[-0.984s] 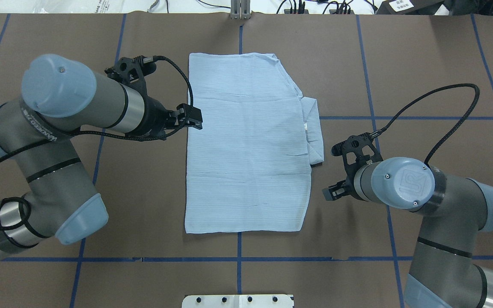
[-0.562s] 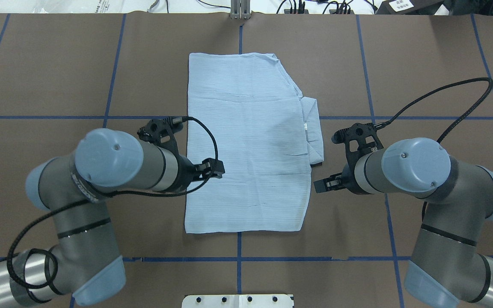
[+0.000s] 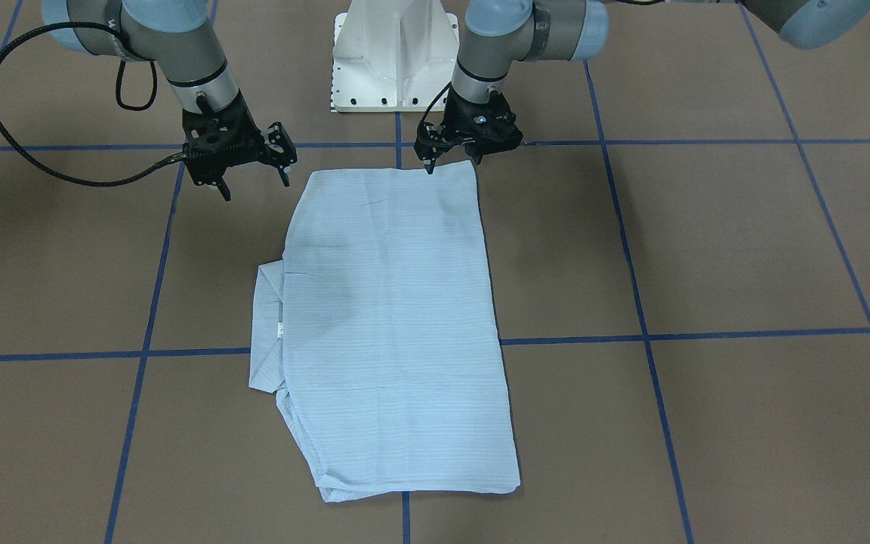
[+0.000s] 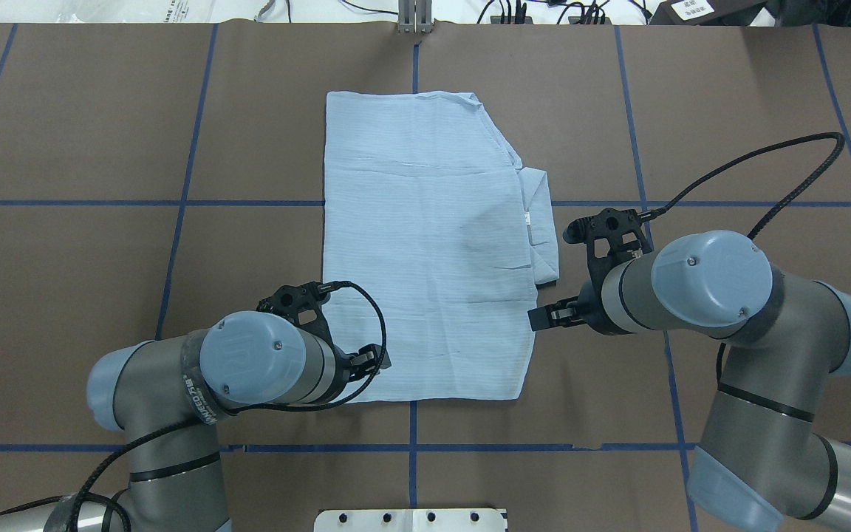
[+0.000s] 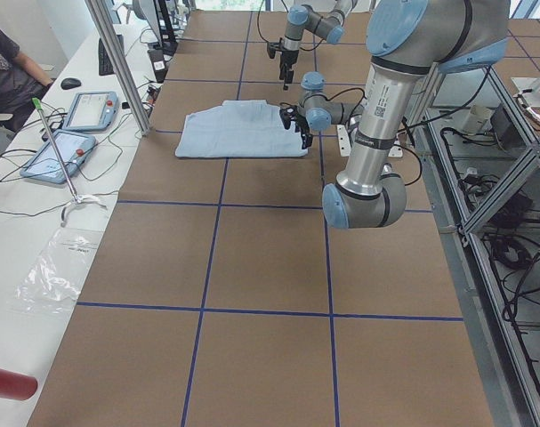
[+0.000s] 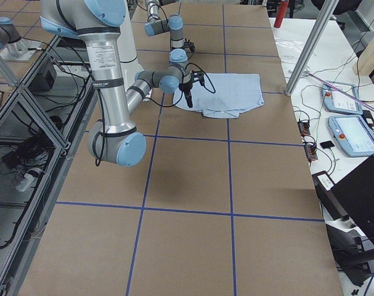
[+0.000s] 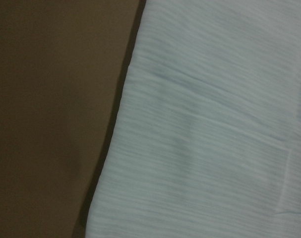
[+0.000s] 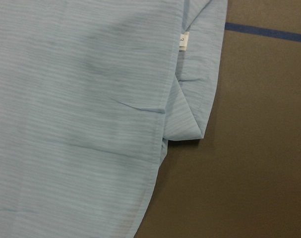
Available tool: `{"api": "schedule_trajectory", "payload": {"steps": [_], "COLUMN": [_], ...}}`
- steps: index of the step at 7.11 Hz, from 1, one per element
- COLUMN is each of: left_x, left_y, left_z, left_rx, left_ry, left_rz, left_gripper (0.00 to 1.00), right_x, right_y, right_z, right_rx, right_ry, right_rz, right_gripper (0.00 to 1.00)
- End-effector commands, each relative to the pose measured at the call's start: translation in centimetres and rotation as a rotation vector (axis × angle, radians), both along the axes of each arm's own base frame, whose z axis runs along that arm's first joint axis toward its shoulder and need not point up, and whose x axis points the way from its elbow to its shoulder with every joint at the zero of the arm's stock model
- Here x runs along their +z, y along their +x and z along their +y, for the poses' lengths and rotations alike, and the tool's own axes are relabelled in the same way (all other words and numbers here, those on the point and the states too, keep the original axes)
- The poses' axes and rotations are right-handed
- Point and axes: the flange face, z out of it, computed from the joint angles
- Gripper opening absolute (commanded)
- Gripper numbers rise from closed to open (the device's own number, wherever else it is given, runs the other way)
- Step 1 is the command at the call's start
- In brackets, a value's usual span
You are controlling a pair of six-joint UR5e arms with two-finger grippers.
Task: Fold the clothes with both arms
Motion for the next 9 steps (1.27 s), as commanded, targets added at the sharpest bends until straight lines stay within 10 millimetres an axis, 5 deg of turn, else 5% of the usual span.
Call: {"api": "schedule_trajectory", "payload": {"steps": [1, 5, 7, 9], "left_x": [2.2, 2.7, 2.4, 2.4], "left_y": [0.8, 0.9, 1.0, 1.6], "left_z": [-0.4, 0.4, 0.5, 1.6], "left_rx": [-0.009, 0.004, 0.007, 0.028], "left_ry": [-0.012, -0.014, -0.014, -0.014], "left_rz": [-0.052, -0.058, -0.053, -0.053], "left_gripper": [0.94, 0.89, 0.74, 0.71], "right_x": [-0.8, -0.9, -0.9, -0.9], "right_y": [-0.3, -0.3, -0.2, -0.2], "right_z": [-0.1, -0.1, -0.1, -0.1], "right_rx": [0.011, 0.013, 0.013, 0.014], "right_ry": [-0.008, -0.010, -0.009, -0.009], "right_rz": [-0.017, -0.018, -0.020, -0.020], "right_gripper": [1.00, 1.00, 1.00, 1.00]}}
